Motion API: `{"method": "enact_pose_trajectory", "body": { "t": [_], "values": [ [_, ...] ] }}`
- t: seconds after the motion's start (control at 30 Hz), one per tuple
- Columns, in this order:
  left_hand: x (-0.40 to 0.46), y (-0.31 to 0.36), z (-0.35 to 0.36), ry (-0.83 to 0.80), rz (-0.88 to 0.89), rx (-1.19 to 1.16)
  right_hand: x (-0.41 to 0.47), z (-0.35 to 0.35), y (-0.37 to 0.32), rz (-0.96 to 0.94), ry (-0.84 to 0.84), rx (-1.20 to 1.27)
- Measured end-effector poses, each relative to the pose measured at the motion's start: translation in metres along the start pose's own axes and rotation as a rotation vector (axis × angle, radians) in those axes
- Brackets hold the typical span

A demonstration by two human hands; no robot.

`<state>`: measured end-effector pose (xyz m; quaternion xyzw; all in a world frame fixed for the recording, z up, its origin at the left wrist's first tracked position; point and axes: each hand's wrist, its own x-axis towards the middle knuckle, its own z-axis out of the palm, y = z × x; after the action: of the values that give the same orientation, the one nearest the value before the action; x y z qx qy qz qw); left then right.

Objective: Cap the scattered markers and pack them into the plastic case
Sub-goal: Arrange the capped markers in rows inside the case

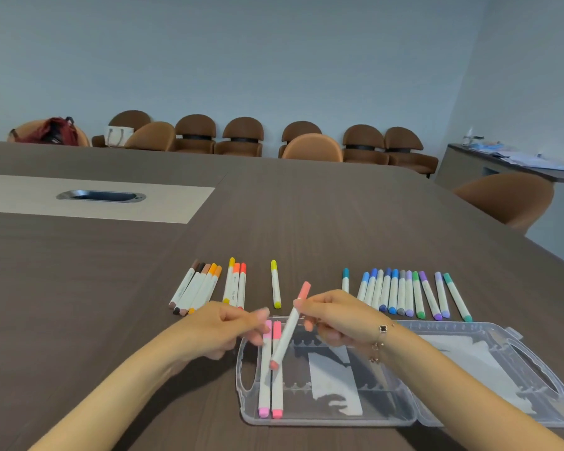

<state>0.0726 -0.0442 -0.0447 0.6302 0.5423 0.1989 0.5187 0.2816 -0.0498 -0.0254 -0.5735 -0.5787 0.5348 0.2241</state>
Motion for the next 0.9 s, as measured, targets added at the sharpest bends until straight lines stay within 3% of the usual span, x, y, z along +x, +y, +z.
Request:
{"method": "enact_pose_trajectory", "body": {
  "t": [0.23, 0.4, 0.5, 0.67, 0.9],
  "values": [
    [0.034, -0.030, -0.026, 0.405, -0.040, 0.066, 0.009, 0.013, 0.016, 0.096, -0.055, -0.338],
    [0.039, -0.044, -0.040, 0.712, 0.084, 0.214, 0.018, 0.024, 0.028, 0.022, 0.072, -0.430],
    [0.043, -0.045, -0.039, 0.739, 0.096, 0.253, 0.018, 0.027, 0.036, -0.057, 0.157, -0.529],
    [0.056, -0.040, -0.028, 0.712, 0.119, 0.319, 0.009, 0.022, 0.037, -0.058, -0.031, -0.467],
    [0.075, -0.034, -0.023, 0.712, 0.152, 0.408, 0.007, 0.020, 0.037, -0.060, -0.071, -0.412]
  ]
}}
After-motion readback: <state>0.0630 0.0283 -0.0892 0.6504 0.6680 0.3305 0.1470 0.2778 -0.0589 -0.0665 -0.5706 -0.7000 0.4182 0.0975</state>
